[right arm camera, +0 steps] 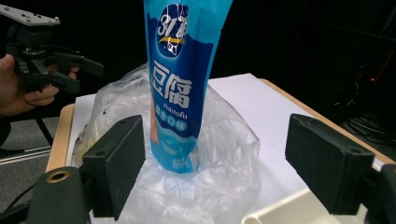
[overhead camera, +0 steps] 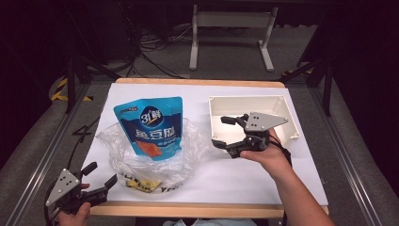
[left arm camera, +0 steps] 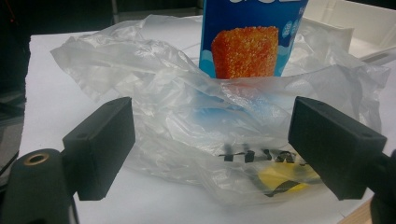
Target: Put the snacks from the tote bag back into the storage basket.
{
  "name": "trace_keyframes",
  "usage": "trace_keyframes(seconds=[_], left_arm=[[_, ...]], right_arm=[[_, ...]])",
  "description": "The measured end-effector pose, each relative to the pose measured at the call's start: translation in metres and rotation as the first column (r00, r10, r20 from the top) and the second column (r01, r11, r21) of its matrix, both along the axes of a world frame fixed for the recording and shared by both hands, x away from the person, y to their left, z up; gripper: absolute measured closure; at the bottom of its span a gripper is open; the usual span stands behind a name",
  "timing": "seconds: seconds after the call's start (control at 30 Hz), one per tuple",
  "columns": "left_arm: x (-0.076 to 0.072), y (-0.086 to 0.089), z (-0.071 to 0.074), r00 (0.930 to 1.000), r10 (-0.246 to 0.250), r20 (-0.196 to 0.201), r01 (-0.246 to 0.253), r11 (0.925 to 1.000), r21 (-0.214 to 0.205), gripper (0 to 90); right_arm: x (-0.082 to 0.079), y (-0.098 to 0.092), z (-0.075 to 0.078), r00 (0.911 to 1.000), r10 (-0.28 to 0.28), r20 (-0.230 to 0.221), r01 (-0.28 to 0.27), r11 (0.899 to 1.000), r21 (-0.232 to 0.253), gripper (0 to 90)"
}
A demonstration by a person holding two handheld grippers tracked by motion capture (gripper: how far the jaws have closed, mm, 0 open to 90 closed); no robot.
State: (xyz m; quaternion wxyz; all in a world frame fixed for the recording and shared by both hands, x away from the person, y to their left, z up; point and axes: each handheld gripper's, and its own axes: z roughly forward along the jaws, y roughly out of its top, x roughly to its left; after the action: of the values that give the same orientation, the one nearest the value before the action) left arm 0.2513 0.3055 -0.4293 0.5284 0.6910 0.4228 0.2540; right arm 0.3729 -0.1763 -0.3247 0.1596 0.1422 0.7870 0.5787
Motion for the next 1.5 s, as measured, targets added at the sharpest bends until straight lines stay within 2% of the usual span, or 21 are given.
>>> trace_keyframes(seconds=[0.33,0.57,0.77,0.83,0.9,1.1,1.23,1.37,1.5], left_arm=[[0.003,-0.001,0.0,1.0,-0.008,0.001,0.008,1.0,-0.001,15.5],[0.005,-0.001,0.001,0.9999,-0.015,0.004,0.015,0.9999,-0.002,15.5],[0.006,-0.002,0.001,0.9998,-0.019,0.0,0.019,0.9998,0.004,15.5],[0.007,-0.002,0.001,0.9997,-0.023,0.006,0.023,0.9997,-0.002,15.5],[0.007,-0.002,0.001,0.9997,-0.023,0.006,0.023,0.9997,-0.002,15.5],[0.007,-0.001,0.001,0.9997,-0.022,0.007,0.022,0.9998,-0.002,15.5],[0.007,-0.001,0.001,0.9997,-0.023,0.001,0.023,0.9997,0.004,15.5],[0.007,-0.001,0.001,0.9998,-0.019,0.008,0.019,0.9998,-0.006,15.5],[0.007,-0.001,0.001,0.9998,-0.019,0.008,0.02,0.9998,-0.008,15.5]], right_arm=[[0.011,0.028,0.005,0.9992,0.039,0.001,-0.039,0.999,0.009,21.0],[0.017,0.045,0.008,0.9987,0.048,-0.015,-0.047,0.998,0.028,17.4],[0.024,0.054,0.008,0.997,0.054,-0.056,-0.051,0.997,0.053,11.1],[0.027,0.059,0.007,0.9944,0.066,-0.082,-0.06,0.996,0.066,8.8],[0.028,0.064,0.006,0.9945,0.07,-0.077,-0.064,0.995,0.072,5.7],[0.032,0.077,0.003,0.9962,0.067,-0.056,-0.064,0.997,0.043,4.8],[0.037,0.085,-0.002,0.998,0.044,-0.044,-0.042,0.998,0.053,4.7],[0.042,0.094,-0.008,0.9969,0.057,-0.055,-0.053,0.997,0.059,4.7],[0.044,0.104,-0.017,0.9929,0.08,-0.088,-0.078,0.997,0.03,5.0]])
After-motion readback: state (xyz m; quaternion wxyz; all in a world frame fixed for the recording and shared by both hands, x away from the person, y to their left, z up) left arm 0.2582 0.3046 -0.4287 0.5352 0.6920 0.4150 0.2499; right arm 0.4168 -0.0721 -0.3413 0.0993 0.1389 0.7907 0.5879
